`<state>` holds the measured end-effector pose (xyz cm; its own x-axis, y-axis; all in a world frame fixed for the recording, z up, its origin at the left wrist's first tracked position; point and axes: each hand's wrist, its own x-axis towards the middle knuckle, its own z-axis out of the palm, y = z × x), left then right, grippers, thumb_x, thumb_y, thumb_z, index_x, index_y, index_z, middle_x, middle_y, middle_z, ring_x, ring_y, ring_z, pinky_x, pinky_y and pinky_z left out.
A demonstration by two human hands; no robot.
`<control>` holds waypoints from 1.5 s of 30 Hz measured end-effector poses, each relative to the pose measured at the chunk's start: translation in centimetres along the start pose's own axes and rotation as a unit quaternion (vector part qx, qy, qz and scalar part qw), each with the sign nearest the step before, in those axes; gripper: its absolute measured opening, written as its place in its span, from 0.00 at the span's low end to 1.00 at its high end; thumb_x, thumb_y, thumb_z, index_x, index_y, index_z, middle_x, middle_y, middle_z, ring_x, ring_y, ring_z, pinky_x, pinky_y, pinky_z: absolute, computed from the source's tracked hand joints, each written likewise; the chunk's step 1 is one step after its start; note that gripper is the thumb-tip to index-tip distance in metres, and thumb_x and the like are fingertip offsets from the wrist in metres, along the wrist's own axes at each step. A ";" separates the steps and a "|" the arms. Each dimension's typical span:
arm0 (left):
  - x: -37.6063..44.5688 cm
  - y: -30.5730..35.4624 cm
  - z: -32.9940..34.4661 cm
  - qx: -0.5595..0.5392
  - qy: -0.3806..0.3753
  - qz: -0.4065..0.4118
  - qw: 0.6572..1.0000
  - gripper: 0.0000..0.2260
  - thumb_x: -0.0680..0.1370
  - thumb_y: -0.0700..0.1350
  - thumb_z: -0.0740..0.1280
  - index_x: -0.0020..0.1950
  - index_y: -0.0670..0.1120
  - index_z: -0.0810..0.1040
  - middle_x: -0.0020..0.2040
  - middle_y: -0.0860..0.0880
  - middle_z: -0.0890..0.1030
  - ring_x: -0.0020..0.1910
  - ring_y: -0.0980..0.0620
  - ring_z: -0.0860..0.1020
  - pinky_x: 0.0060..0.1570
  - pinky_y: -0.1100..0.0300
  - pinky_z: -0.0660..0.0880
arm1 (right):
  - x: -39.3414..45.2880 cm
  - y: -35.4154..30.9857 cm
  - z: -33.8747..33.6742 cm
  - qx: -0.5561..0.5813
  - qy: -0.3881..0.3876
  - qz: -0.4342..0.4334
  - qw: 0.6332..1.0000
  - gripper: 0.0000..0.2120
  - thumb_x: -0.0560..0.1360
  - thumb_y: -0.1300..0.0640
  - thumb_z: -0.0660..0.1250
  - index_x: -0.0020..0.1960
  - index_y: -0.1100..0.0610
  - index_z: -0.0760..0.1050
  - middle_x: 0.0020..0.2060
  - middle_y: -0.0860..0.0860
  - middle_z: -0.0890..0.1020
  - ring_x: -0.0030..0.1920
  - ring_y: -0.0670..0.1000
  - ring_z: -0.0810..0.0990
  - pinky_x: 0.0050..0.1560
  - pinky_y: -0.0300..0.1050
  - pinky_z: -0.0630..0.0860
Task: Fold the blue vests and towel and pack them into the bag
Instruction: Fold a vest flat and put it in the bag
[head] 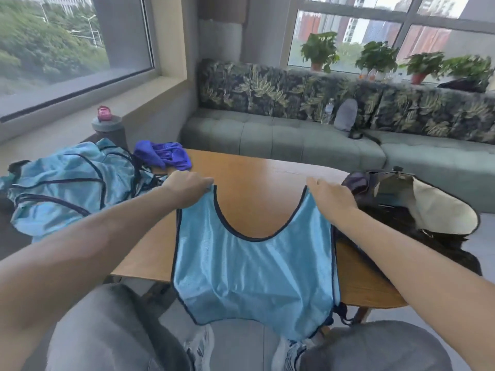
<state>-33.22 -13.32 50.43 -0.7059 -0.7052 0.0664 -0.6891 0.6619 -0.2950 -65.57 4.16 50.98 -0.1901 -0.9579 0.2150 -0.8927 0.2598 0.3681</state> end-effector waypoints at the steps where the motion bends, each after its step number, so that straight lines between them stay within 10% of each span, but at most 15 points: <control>1: 0.5 0.1 1.3 -0.004 -0.018 -0.004 1.000 0.08 0.85 0.48 0.56 0.60 0.49 0.72 0.44 0.46 0.78 0.41 0.42 0.78 0.37 0.52 0.71 | 0.5 -0.3 1.4 0.002 -0.020 -0.002 1.000 0.20 0.78 0.68 0.57 0.69 0.57 0.66 0.53 0.57 0.79 0.49 0.61 0.82 0.38 0.50 0.69; 8: 1.5 0.9 9.2 -0.021 -0.069 -0.025 0.997 0.09 0.85 0.49 0.58 0.63 0.48 0.70 0.43 0.47 0.77 0.42 0.42 0.81 0.32 0.53 0.66 | 1.1 -2.5 10.5 0.004 -0.076 -0.002 0.997 0.15 0.75 0.69 0.64 0.56 0.57 0.66 0.43 0.54 0.78 0.39 0.58 0.82 0.31 0.50 0.74; 13: 0.5 1.7 11.6 -0.031 0.076 0.012 0.997 0.17 0.71 0.35 0.72 0.55 0.44 0.69 0.47 0.44 0.69 0.45 0.41 0.72 0.38 0.48 0.75 | 0.3 -3.3 12.0 0.087 -0.005 0.055 0.995 0.17 0.65 0.76 0.68 0.48 0.60 0.71 0.46 0.58 0.74 0.44 0.61 0.73 0.36 0.54 0.72; 18: -2.5 4.4 15.0 -0.137 0.074 0.031 0.987 0.14 0.70 0.31 0.69 0.51 0.43 0.72 0.50 0.43 0.72 0.49 0.41 0.75 0.44 0.48 0.79 | -3.5 -5.3 12.0 0.232 -0.057 0.097 0.966 0.12 0.80 0.66 0.59 0.61 0.63 0.76 0.58 0.57 0.79 0.61 0.60 0.75 0.58 0.53 0.73; 22: -1.4 6.5 16.4 -0.212 0.014 0.027 0.977 0.22 0.85 0.48 0.55 0.75 0.38 0.69 0.76 0.39 0.68 0.75 0.36 0.65 0.74 0.41 0.65 | -3.9 -7.4 12.3 0.240 -0.122 0.042 0.962 0.25 0.87 0.52 0.47 0.81 0.60 0.55 0.81 0.54 0.56 0.81 0.54 0.50 0.80 0.46 0.47; 25: 1.2 7.3 15.2 -0.228 -0.006 -0.011 0.973 0.33 0.81 0.58 0.40 0.83 0.45 0.58 0.82 0.47 0.58 0.81 0.43 0.57 0.78 0.46 0.56 | -1.5 -8.6 13.5 0.249 -0.113 0.041 0.961 0.27 0.87 0.49 0.43 0.83 0.58 0.49 0.82 0.53 0.49 0.82 0.53 0.44 0.81 0.47 0.43; 45: 26.9 0.1 17.6 -0.190 -0.007 -0.045 0.981 0.25 0.86 0.53 0.49 0.83 0.48 0.58 0.83 0.50 0.58 0.81 0.48 0.55 0.78 0.50 0.54 | 24.9 -4.2 22.1 0.327 -0.053 0.061 0.942 0.23 0.86 0.51 0.51 0.78 0.60 0.64 0.79 0.56 0.63 0.80 0.54 0.57 0.80 0.50 0.53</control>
<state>-49.41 -36.71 35.38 -0.6385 -0.7672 0.0618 -0.7621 0.6414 0.0887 -75.59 -23.44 34.74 -0.3166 -0.9414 0.1159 -0.9156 0.2714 -0.2968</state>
